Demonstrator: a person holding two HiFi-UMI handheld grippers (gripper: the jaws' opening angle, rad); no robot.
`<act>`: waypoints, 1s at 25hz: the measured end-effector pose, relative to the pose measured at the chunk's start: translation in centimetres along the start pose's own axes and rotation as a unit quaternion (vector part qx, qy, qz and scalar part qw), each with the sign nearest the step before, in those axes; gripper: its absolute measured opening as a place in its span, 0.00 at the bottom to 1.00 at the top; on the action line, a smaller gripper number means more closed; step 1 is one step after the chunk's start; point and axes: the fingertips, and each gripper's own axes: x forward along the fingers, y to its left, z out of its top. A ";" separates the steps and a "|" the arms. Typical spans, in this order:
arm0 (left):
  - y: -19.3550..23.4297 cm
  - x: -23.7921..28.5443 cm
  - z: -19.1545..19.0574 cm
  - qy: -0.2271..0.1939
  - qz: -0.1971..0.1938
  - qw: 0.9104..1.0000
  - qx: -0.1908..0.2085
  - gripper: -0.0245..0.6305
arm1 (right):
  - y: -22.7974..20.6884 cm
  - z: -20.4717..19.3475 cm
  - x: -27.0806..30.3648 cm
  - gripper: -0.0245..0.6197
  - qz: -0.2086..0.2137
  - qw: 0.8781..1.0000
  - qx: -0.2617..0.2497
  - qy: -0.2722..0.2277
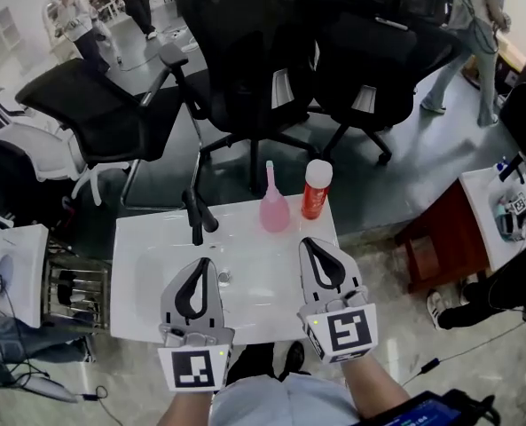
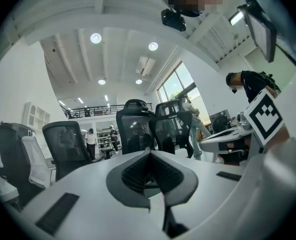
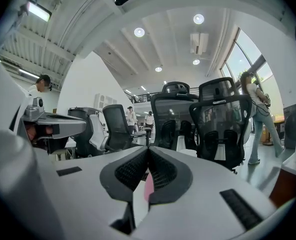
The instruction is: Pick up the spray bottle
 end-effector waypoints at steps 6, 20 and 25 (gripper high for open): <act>1.4 3.9 -2.1 0.019 -0.018 1.000 -0.002 0.06 | -0.5 -1.8 4.6 0.06 -0.002 1.000 0.003 0.020; 1.5 10.4 -6.2 0.052 -0.081 0.995 -0.019 0.06 | -1.6 -6.9 13.6 0.45 -0.012 0.998 0.007 0.057; 2.0 12.3 -6.6 0.049 -0.091 0.994 -0.019 0.06 | -2.6 -8.2 15.9 0.45 -0.023 0.997 0.006 0.071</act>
